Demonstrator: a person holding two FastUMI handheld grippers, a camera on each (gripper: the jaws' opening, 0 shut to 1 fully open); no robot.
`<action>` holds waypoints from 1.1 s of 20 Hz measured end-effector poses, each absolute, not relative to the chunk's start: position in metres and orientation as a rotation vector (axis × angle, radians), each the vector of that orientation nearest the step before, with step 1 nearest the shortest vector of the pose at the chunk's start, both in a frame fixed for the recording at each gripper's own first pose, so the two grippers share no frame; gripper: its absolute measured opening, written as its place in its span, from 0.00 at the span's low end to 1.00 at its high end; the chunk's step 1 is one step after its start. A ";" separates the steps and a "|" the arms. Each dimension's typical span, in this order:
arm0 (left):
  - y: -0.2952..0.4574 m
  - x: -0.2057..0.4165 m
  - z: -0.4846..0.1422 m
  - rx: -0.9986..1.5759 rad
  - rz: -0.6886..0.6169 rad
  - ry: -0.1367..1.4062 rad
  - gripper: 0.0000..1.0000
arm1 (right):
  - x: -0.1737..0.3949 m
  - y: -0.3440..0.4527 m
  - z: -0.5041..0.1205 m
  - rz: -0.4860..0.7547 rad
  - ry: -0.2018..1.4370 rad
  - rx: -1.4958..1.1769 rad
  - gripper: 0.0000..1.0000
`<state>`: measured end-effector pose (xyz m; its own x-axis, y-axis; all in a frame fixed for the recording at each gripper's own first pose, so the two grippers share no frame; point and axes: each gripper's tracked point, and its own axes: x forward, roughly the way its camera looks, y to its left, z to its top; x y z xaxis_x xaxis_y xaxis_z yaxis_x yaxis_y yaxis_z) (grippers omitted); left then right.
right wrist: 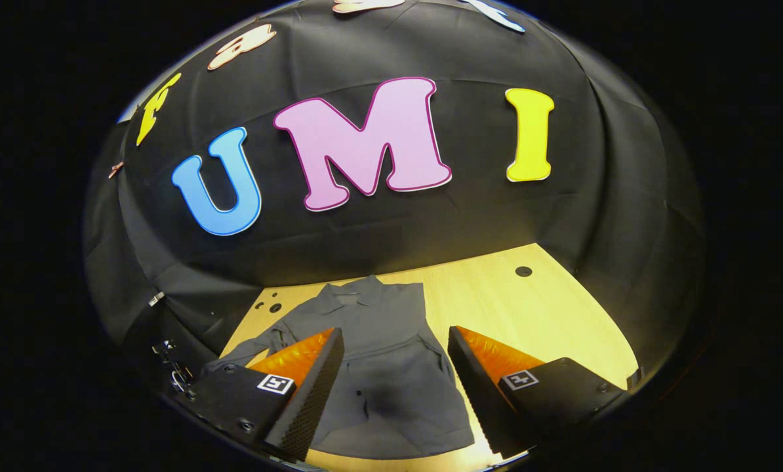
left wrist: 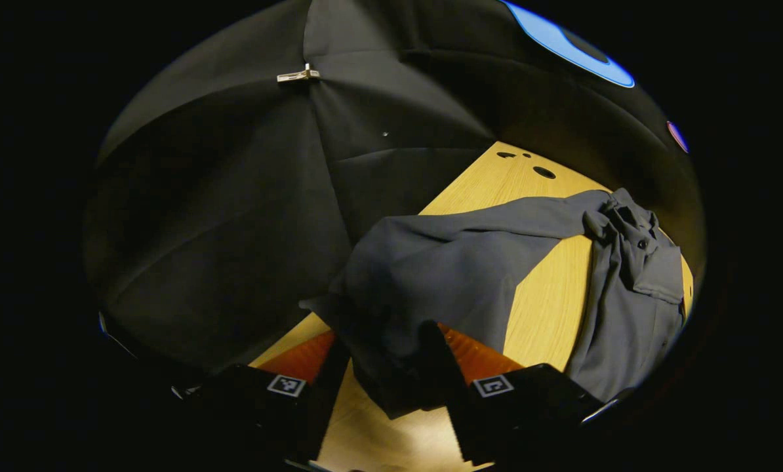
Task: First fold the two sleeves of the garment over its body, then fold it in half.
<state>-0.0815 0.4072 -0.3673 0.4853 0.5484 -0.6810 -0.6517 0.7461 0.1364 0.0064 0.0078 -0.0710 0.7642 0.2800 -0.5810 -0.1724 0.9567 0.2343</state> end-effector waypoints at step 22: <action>0.347 0.049 -0.210 0.002 0.579 0.574 0.05 | 0.048 -0.068 -0.135 0.223 0.744 0.225 0.99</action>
<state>0.0494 0.3472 -0.2101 0.6858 0.5172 -0.5120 -0.5163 0.8416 0.1586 0.0477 -0.0684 -0.1346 0.7145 0.2784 -0.6418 -0.1199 0.9526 0.2797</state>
